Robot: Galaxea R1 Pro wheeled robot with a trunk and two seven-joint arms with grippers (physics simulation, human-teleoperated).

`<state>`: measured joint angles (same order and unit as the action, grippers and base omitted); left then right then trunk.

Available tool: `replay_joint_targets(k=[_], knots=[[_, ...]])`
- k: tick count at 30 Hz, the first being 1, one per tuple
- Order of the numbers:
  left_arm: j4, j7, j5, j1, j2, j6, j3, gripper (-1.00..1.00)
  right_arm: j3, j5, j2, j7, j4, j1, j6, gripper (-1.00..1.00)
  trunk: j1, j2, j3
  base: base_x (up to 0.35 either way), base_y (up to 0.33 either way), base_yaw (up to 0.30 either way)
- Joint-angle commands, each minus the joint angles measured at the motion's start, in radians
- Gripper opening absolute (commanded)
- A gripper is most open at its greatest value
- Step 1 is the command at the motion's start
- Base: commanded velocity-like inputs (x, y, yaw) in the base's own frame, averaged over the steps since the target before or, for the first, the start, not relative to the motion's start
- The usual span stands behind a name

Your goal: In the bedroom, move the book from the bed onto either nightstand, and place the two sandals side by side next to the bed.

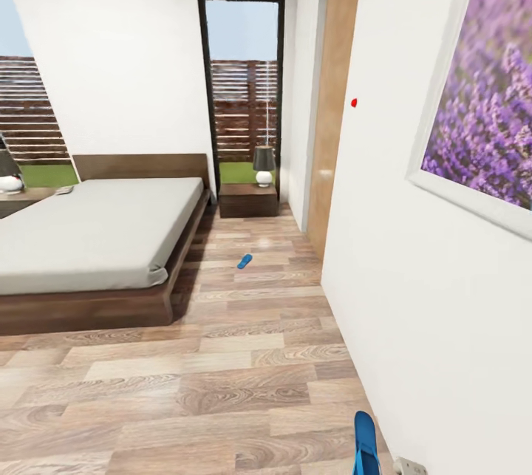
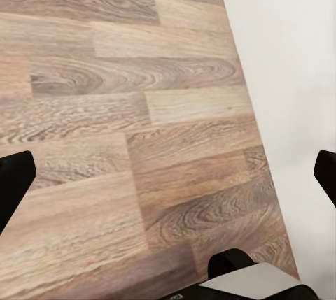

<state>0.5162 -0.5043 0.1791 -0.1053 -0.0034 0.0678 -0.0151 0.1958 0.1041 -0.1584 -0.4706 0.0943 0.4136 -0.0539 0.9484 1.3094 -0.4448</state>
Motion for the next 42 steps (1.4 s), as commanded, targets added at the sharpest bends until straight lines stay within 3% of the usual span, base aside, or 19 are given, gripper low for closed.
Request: replay_joint_targets(k=[1, 34, 42], knots=[[-0.001, -0.002, 0.005, -0.001, 0.000, 0.003, -0.002, 1.00, 0.001, 0.011, 0.000, -0.003, 0.000, 0.001, -0.006, -1.00, 0.000, 0.001, -0.001, 0.000, 0.000, -0.085], [-0.001, -0.002, 0.005, -0.001, 0.000, 0.003, -0.002, 1.00, 0.001, 0.006, 0.001, -0.002, 0.000, 0.001, -0.006, -1.00, 0.000, 0.001, -0.010, 0.000, 0.000, 0.019], [-0.001, -0.002, 0.005, -0.001, 0.000, 0.003, -0.002, 1.00, 0.001, 0.006, 0.001, -0.002, 0.000, 0.001, -0.006, -1.00, 0.000, 0.001, -0.012, 0.032, 0.000, 0.229]])
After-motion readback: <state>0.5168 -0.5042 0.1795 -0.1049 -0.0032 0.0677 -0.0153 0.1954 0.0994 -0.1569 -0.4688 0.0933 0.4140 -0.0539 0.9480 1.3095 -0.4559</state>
